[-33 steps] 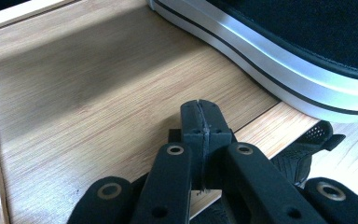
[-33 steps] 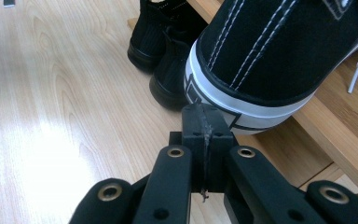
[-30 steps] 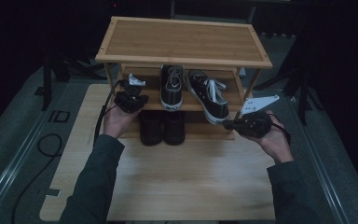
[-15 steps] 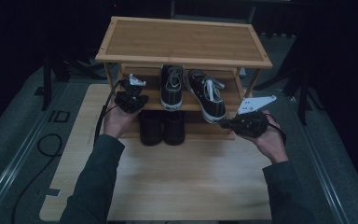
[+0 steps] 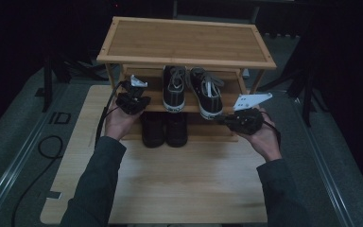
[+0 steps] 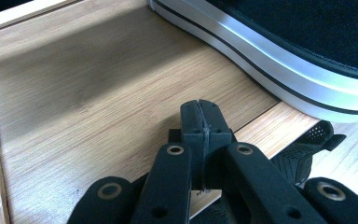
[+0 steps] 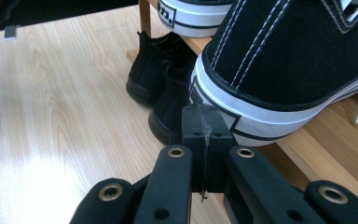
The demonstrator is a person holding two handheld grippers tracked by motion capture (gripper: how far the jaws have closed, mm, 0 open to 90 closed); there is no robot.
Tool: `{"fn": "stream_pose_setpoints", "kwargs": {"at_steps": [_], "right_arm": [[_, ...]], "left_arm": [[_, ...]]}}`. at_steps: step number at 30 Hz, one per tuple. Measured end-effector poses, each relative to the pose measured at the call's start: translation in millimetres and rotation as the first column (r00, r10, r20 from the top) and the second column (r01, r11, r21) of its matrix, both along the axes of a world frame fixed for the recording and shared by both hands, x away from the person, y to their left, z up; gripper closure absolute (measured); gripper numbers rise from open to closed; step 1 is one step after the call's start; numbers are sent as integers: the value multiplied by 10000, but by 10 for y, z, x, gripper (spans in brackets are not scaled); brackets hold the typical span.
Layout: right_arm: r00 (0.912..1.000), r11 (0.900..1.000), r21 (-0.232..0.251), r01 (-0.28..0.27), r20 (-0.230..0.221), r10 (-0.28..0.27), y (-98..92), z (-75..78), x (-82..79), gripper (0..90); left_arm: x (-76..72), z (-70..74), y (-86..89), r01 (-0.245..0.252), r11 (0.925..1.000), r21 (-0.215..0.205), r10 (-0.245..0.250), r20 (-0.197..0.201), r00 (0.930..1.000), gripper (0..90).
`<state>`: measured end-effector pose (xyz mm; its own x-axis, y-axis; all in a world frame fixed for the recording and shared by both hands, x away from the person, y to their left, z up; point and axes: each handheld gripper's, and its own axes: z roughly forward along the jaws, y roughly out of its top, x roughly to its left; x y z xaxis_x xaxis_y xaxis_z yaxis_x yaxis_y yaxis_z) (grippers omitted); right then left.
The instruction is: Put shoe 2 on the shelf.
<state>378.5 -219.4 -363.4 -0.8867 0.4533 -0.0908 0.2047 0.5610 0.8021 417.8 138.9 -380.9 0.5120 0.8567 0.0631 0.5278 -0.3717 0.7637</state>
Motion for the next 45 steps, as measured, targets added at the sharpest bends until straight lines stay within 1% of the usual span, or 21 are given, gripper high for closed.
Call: {"fn": "stream_pose_setpoints", "kwargs": {"at_steps": [2, 5, 9, 13, 18, 25, 27, 35, 38, 45], "right_arm": [[10000, 9999, 124, -2, -24, 2, 7, 4, 6, 900], [10000, 9998, 207, 26, 53, -28, 24, 17, 8, 900], [10000, 10000, 51, -7, 50, 7, 66, 19, 10, 900], [9999, 9999, 155, -20, 145, 18, 92, 34, 15, 900], [9996, 10000, -99, -2, 288, 5, 149, 42, 15, 900], [9995, 10000, -59, -28, 320, 30, 206, 44, 21, 900], [9994, 9996, -266, -70, 349, 79, 261, 31, 22, 900], [9987, 9996, -289, -58, 513, 72, 341, 41, 25, 900], [9988, 9997, -247, -39, 496, 51, 349, 45, 33, 900], [9986, 9997, -241, -13, 520, 26, 378, -1, 22, 900]], "left_arm": [[0, 2, -3, -9, 10000, 28, 9, -3, 10000, 900], [-1, 1, -5, -22, 10000, 29, 22, 8, 10000, 900], [-1, 2, -7, -29, 10000, 40, 29, 6, 10000, 900], [0, 1, -3, -8, 10000, 27, 8, 4, 10000, 900], [0, 0, -7, -5, 10000, 47, 5, 27, 10000, 900], [4, 1, -6, 15, 10000, 69, -16, 27, 10000, 900], [3, 1, -6, 7, 10000, 55, -7, 27, 10000, 900], [4, 0, -5, 9, 10000, 51, -10, 29, 10000, 900], [3, 0, -6, -1, 10000, 50, 1, 29, 10000, 900], [1, -1, -9, -29, 10000, 50, 29, 41, 10000, 900]]}}
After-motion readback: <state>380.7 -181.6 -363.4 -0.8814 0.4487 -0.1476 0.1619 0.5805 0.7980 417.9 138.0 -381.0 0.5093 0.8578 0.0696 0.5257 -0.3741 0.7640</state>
